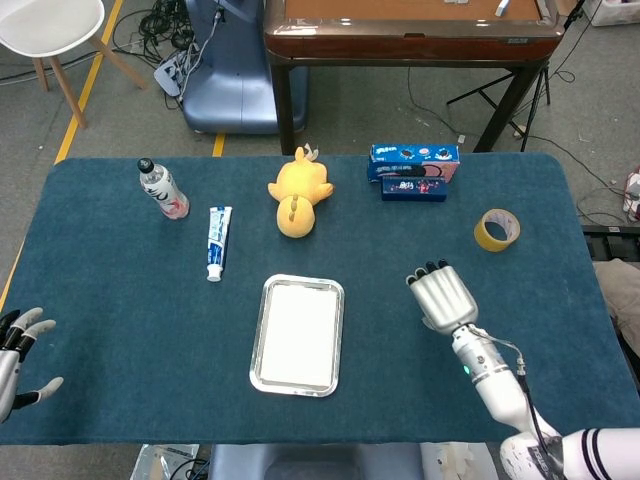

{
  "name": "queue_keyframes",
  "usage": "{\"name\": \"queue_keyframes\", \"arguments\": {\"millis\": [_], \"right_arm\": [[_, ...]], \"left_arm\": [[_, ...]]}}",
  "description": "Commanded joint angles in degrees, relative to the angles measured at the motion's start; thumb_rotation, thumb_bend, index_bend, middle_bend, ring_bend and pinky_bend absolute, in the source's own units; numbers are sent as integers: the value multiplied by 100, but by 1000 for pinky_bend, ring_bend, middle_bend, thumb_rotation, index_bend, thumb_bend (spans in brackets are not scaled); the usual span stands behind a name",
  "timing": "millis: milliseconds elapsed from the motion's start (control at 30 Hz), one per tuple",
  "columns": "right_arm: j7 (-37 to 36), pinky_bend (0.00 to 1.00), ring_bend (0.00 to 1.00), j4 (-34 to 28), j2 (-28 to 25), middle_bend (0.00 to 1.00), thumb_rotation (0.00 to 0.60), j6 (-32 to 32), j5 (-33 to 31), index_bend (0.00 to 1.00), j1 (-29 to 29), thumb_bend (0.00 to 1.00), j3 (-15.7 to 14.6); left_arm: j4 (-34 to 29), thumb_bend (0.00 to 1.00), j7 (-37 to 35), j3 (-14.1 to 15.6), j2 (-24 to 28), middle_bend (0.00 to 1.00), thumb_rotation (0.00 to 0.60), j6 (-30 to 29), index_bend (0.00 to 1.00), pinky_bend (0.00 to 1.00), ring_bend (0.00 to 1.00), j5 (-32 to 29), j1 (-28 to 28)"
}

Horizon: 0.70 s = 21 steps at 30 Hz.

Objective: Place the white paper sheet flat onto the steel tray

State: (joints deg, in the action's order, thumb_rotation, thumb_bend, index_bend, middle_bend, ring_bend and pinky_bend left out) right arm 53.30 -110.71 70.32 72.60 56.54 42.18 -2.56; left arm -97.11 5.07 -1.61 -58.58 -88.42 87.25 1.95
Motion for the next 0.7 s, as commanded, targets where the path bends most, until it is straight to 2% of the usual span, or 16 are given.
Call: {"name": "queue_keyframes", "arguments": {"millis": [33,400,700], "right_arm": [[-639,380,343,-225,-424,441,600,646,711,455,-663,0,-370],[-1811,379,343,-220,-877,459,600,1953,1949,455,-2068,0,-725],[-2522,379,343,91,-1014,460,600,2490,2274,455,-2877,0,-681]], "left_arm": [[-13,24,103,39,-35,160,600,-34,261,358,87,81,-11],[12,24,361,121,-194,160,600,-15,261,358,88,239,-4],[38,24,393,104,-236,160,600,-18,262,358,88,242,11]]}}
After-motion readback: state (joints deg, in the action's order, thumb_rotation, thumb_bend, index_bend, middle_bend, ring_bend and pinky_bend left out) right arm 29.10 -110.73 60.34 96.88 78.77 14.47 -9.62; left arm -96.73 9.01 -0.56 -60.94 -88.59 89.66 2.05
